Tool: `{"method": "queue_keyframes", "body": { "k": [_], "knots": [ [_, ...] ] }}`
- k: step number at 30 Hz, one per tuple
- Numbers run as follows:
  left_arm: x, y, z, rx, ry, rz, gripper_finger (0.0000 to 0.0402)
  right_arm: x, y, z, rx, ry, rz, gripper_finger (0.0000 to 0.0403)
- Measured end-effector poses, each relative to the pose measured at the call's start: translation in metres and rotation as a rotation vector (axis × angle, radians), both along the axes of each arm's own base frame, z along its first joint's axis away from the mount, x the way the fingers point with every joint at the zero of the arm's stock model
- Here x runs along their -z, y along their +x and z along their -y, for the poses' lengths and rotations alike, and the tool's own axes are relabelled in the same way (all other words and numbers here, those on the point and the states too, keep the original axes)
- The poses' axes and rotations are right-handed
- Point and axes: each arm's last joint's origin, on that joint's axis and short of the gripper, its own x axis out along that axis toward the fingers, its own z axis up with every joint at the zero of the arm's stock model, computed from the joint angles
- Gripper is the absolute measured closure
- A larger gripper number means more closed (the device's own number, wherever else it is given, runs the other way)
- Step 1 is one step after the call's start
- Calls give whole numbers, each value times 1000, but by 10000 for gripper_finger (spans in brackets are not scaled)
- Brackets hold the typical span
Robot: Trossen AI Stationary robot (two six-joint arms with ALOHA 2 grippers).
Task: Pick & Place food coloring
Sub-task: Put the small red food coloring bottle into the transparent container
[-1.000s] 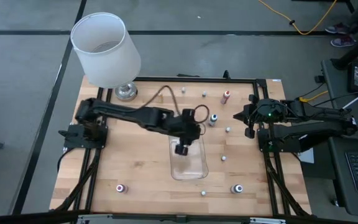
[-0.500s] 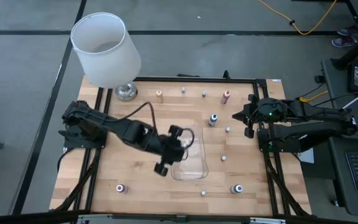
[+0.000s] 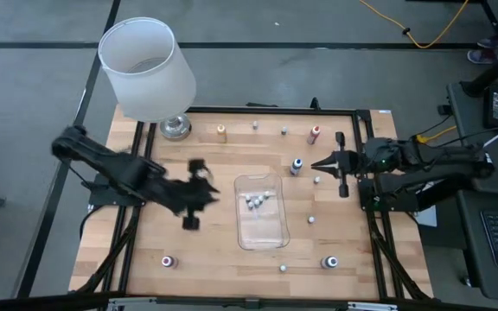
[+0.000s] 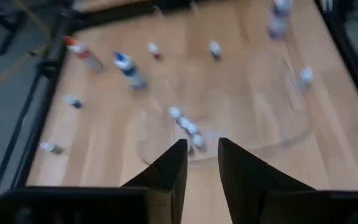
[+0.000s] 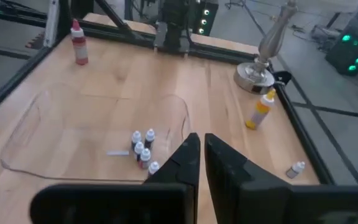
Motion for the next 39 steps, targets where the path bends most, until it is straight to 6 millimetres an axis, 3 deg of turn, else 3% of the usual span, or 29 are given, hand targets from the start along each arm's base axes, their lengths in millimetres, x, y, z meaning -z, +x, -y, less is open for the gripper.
{"method": "queue_keyframes", "body": {
  "k": [4, 7, 10, 15, 19, 24, 28, 39],
  "knots": [
    [5, -33, -19, -81, -144, 214, 323, -6, 6, -6, -16, -22, -92, 375],
    [11, -44, -26, -127, -225, 380, 326, -11, 9, -13, -54, -33, -217, 375],
    [20, -47, -27, -165, -215, 497, 327, -15, 10, -23, -79, -14, -378, 375],
    [34, -45, -27, -226, -151, 547, 327, -9, 9, -28, -1, 58, -612, 375],
    [40, -43, -28, -210, -165, 542, 325, 1, 12, -27, 41, 75, -667, 375],
    [39, -41, -35, -200, -174, 542, 328, 14, 17, -11, 188, 135, -709, 368],
    [37, -39, -42, -217, -157, 558, 333, 29, 19, 3, 286, 177, -746, 332],
    [35, -35, -51, -197, -179, 571, 337, 73, 34, 34, 480, 306, -897, 180]
  ]
}}
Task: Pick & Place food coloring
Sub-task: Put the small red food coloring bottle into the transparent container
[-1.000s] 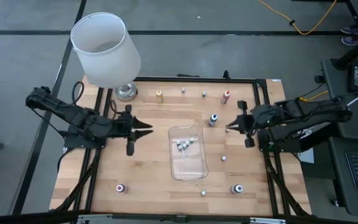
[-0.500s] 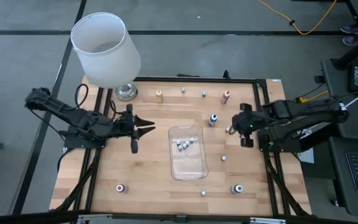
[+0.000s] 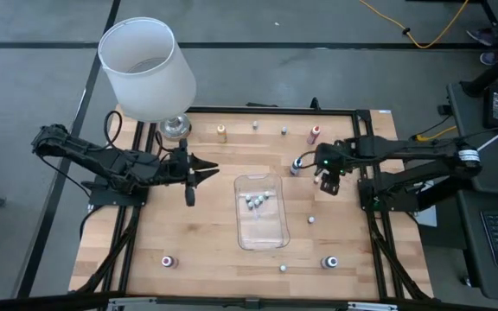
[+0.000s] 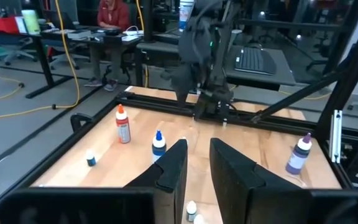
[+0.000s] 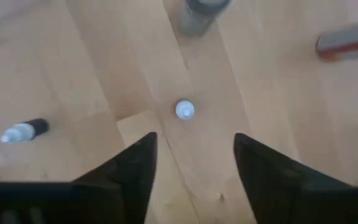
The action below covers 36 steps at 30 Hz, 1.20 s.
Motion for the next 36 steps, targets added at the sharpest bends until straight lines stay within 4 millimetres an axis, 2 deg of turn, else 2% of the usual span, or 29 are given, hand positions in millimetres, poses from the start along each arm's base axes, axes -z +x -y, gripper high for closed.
{"method": "queue_keyframes", "body": {
  "k": [5, 18, 29, 36],
  "knots": [
    [0, 0, -1, -7, -2, 1, 338, 17, 15, 10, 35, 10, -65, 154],
    [0, 0, -1, -8, -4, 5, 342, 59, 39, 23, 44, 96, -232, 169],
    [-1, 0, -1, -10, -17, 9, 343, 80, 50, 25, 25, 103, -281, 170],
    [-1, 0, -1, -10, -18, 9, 343, 86, 51, 25, 25, 104, -313, 170]
  ]
}}
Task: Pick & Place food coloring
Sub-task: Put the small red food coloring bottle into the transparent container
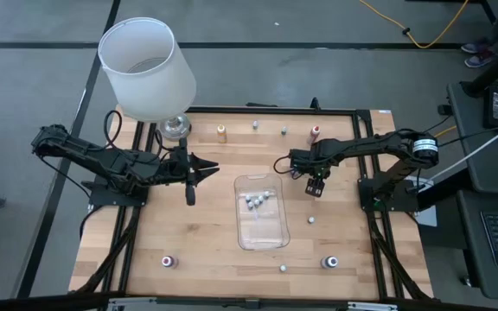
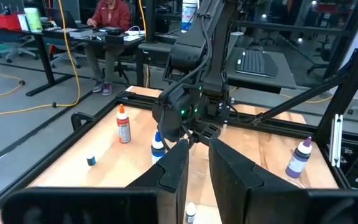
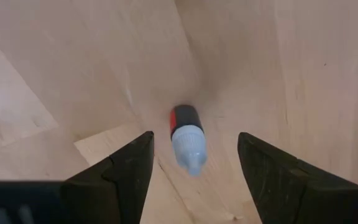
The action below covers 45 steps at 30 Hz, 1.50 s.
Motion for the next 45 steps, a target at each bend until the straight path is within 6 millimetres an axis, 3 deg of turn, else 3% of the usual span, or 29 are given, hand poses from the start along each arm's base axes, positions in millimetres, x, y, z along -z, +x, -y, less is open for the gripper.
{"method": "queue_keyframes", "body": {
  "k": [6, 20, 24, 31, 39, 45],
  "knots": [
    [0, 0, 0, 0, 0, 0, 343, 0, -1, 0, -1, -1, -8, 191],
    [0, 0, 0, 0, 0, 0, 343, -1, -1, 0, -3, 1, -13, 334],
    [0, 0, 0, 0, 0, 0, 343, -6, -4, -1, -3, 12, -45, 344],
    [0, 0, 0, 0, 0, -1, 343, -36, -18, -4, 20, -1, 16, 328],
    [1, 0, 0, 1, 2, -8, 343, -84, -58, -24, 64, 95, 160, 342],
    [1, 0, 0, 2, 9, -10, 343, -106, -79, -40, 69, 152, 241, 336]
  ]
}}
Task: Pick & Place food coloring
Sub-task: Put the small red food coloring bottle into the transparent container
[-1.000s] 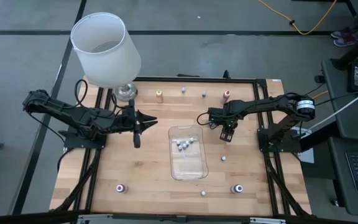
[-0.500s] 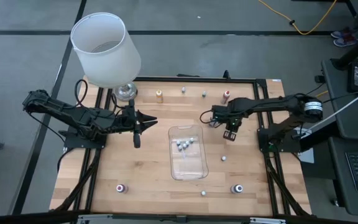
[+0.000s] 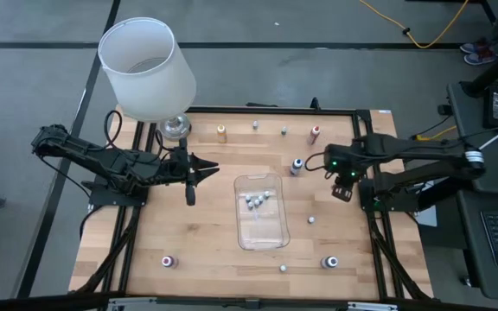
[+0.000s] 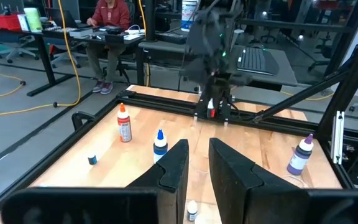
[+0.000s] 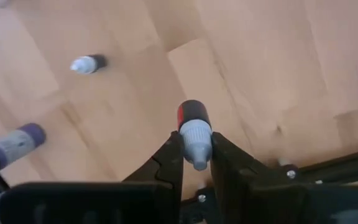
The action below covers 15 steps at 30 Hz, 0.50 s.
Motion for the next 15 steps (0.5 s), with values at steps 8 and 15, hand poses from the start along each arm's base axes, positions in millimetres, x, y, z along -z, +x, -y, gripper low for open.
{"method": "queue_keyframes", "body": {
  "k": [8, 15],
  "knots": [
    [0, 0, 0, 1, 9, -3, 343, -35, 15, -9, -81, -17, 126, 339],
    [1, 0, 0, 2, 13, -12, 343, -71, 69, -20, -247, -83, 177, 340]
  ]
}}
